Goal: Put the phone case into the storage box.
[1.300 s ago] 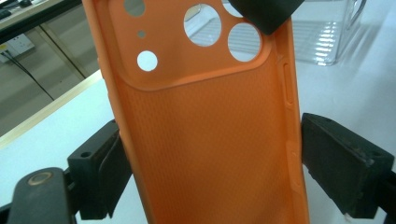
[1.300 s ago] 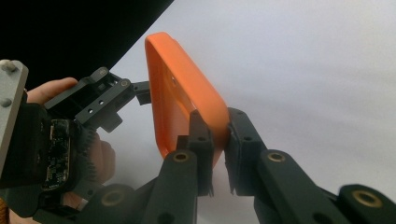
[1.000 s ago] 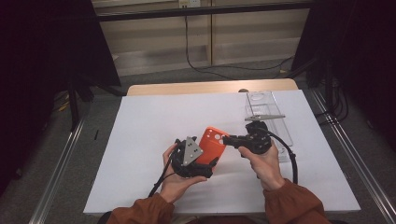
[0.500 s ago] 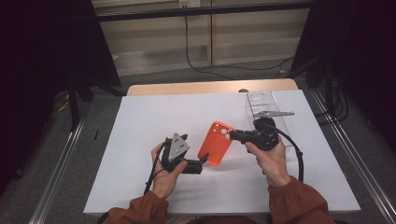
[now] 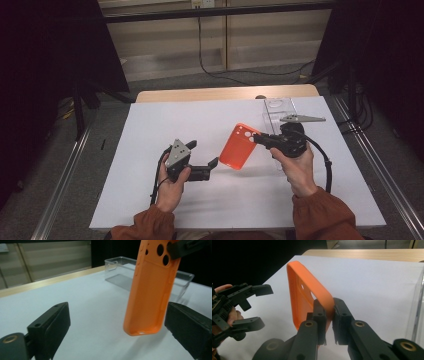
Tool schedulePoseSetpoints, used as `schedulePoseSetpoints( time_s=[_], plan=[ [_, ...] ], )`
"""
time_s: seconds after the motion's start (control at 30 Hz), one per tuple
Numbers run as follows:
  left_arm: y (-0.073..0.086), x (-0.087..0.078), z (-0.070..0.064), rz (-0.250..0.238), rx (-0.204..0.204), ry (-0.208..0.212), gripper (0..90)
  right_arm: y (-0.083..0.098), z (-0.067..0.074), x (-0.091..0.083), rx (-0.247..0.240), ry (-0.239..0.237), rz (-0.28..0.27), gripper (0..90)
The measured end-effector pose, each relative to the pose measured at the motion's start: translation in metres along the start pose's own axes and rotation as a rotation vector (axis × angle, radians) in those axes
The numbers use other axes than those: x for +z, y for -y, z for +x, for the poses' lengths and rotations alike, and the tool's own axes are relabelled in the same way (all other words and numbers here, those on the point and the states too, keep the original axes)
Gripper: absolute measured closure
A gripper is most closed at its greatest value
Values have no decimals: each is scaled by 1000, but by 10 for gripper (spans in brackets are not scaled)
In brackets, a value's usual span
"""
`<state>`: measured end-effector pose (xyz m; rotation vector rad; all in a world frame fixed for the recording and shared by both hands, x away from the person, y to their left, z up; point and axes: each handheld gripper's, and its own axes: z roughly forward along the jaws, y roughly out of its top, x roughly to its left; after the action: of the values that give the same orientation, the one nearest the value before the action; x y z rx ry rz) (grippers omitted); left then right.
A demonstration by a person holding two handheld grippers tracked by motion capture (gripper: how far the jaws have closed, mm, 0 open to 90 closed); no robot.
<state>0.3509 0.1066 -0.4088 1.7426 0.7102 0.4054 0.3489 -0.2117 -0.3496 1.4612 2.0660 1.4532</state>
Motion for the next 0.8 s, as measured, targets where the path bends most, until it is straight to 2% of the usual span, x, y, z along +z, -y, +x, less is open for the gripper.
schedulePoseSetpoints(
  time_s=[0.03, 0.07, 0.2, 0.4, 0.43, 0.47, 0.5, 0.57, 0.63, 0.8],
  plan=[
    [0, -1, 0, -16, 1, -11, 69, 0, -1, -1, -5, 4, -10, 818],
    [1, -1, 1, -22, 19, -24, 66, -1, -1, -2, -13, 8, -14, 818],
    [2, -6, 4, -16, 40, -39, 66, -4, -5, -8, -26, 41, -28, 818],
    [3, -17, 11, -35, 31, -48, 36, -6, -10, -13, -32, 59, -42, 818],
    [3, -20, 12, -33, 41, -63, 33, -6, -11, -13, -32, 58, -44, 818],
    [4, -22, 12, -29, 74, -97, 29, -6, -12, -14, -31, 61, -46, 818],
    [5, -25, 12, -32, 80, -106, 27, -6, -13, -14, -35, 62, -47, 818],
    [7, -29, 14, -45, 61, -89, 17, -6, -16, -14, -31, 64, -47, 818],
    [10, -33, 16, -46, 72, -111, 18, -4, -18, -15, -33, 66, -43, 819],
    [15, -44, 23, -71, 25, -106, 18, -6, -24, -18, -40, 76, -56, 819]
  ],
)
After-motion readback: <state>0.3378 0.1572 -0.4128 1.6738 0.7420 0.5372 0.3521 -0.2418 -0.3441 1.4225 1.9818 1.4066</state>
